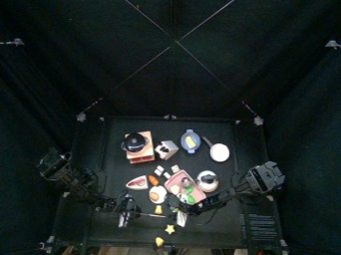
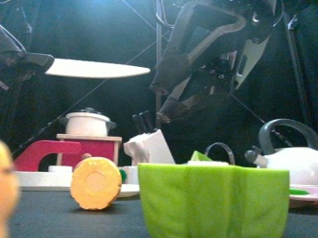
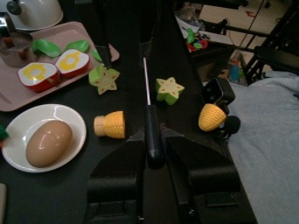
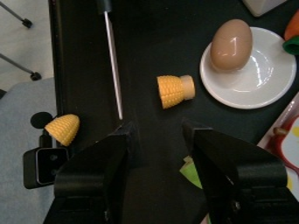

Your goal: Place pairing knife in knife holder

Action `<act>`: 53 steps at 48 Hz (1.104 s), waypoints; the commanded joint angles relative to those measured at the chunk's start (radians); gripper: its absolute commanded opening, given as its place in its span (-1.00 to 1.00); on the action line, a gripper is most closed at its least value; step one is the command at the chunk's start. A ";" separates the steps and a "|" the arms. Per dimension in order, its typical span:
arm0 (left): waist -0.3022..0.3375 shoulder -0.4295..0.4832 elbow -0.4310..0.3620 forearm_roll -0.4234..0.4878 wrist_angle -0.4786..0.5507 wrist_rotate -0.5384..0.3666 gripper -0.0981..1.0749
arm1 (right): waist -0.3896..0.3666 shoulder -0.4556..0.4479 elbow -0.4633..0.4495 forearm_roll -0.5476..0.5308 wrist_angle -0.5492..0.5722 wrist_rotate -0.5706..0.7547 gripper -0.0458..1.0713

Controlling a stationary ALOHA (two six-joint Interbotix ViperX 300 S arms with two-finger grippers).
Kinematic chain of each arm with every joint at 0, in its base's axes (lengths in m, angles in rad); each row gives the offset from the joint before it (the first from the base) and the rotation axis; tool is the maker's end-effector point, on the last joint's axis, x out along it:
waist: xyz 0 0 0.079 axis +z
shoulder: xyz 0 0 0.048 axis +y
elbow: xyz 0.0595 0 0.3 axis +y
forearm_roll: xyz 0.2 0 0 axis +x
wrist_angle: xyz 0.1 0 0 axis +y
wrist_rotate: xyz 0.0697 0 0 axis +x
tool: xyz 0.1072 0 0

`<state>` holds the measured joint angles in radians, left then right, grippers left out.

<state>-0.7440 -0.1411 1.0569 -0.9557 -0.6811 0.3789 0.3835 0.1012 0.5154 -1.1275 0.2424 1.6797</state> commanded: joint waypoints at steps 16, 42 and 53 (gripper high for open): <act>0.278 -0.250 -0.032 -0.021 0.299 0.005 0.11 | -0.160 -0.227 0.101 -0.044 0.146 0.005 0.56; 0.857 -0.425 -0.189 0.166 0.857 0.089 0.10 | -0.558 -0.242 0.132 -0.092 0.164 0.011 0.32; 1.035 -0.423 -0.235 0.198 1.012 0.078 0.10 | -0.623 -0.235 0.135 -0.094 0.138 0.003 0.06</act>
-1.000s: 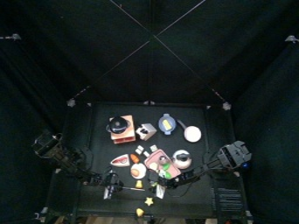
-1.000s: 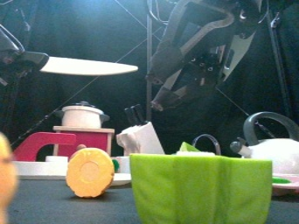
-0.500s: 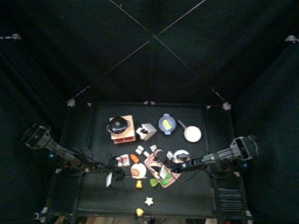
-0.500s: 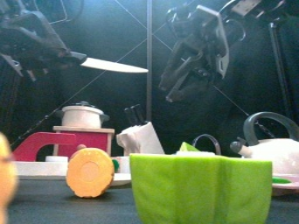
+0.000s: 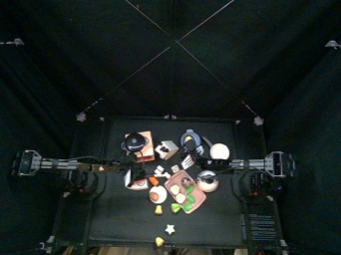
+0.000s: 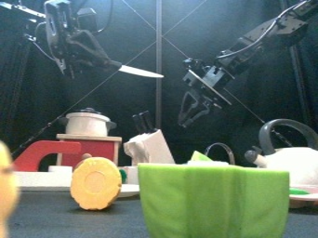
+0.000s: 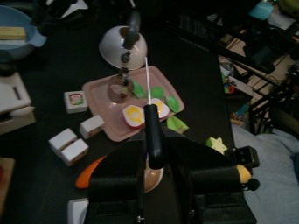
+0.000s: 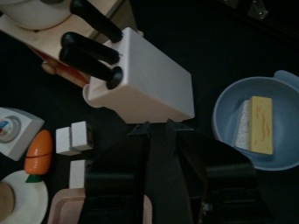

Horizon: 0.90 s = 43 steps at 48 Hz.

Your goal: Place pairing knife in knife holder

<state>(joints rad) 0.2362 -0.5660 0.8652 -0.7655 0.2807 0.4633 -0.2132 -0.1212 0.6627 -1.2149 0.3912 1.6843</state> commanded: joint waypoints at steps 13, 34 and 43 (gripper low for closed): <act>0.137 0.003 -0.153 0.147 0.259 -0.118 0.10 | -0.071 -0.005 -0.015 -0.015 -0.060 -0.002 0.05; -0.037 0.009 -0.184 0.902 0.371 -0.871 0.10 | -0.109 0.075 -0.066 -0.020 -0.114 -0.002 0.05; -0.075 0.029 -0.178 0.996 0.380 -1.028 0.10 | -0.130 0.121 -0.104 -0.034 -0.120 -0.002 0.05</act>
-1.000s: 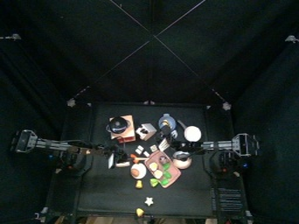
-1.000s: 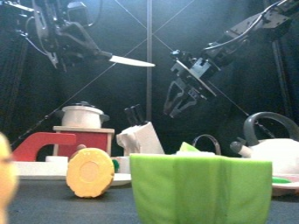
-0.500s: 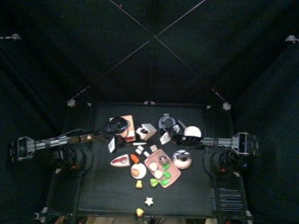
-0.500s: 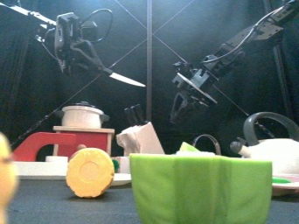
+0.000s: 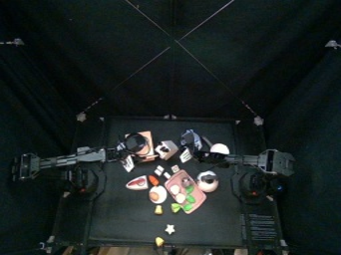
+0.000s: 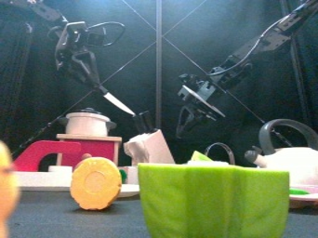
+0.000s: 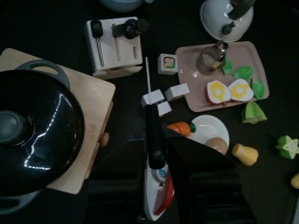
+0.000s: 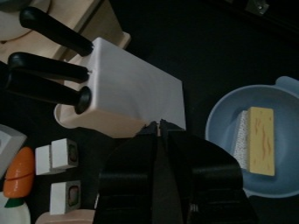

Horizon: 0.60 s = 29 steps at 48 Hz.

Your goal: Place pairing knife in knife holder

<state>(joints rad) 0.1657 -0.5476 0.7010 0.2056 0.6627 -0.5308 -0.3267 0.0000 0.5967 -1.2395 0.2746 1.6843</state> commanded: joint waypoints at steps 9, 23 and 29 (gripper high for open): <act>-0.009 0.048 -0.018 0.026 -0.009 -0.061 0.10 | -0.031 0.026 -0.058 -0.012 -0.015 -0.002 0.05; -0.006 0.098 -0.031 0.029 -0.031 -0.061 0.10 | -0.040 0.041 -0.064 -0.012 -0.037 -0.002 0.05; -0.003 0.106 -0.035 0.031 -0.055 -0.058 0.10 | -0.041 0.041 -0.066 -0.012 -0.038 -0.002 0.05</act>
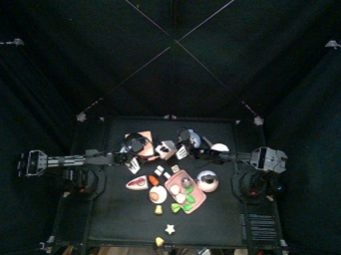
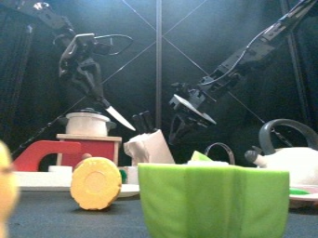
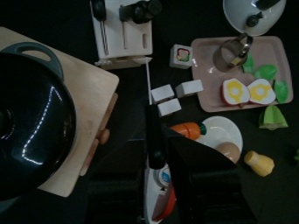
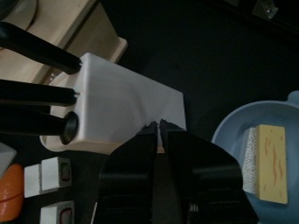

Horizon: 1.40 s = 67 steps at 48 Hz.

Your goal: Place pairing knife in knife holder

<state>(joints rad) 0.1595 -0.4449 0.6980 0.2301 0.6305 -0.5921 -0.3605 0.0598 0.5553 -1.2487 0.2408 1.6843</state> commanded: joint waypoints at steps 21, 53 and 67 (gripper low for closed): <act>0.006 0.086 -0.089 0.008 -0.041 0.005 0.10 | -0.006 0.003 -0.048 -0.003 -0.020 -0.003 0.05; 0.026 0.101 -0.089 0.020 -0.029 0.006 0.10 | -0.008 0.008 -0.052 -0.003 -0.032 -0.003 0.05; 0.038 0.101 -0.089 0.020 -0.029 0.006 0.10 | -0.008 0.008 -0.051 -0.003 -0.035 -0.003 0.05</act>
<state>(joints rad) 0.1902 -0.3405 0.6366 0.2470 0.6044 -0.5860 -0.3620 0.0828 0.5292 -1.2502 0.2071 1.6828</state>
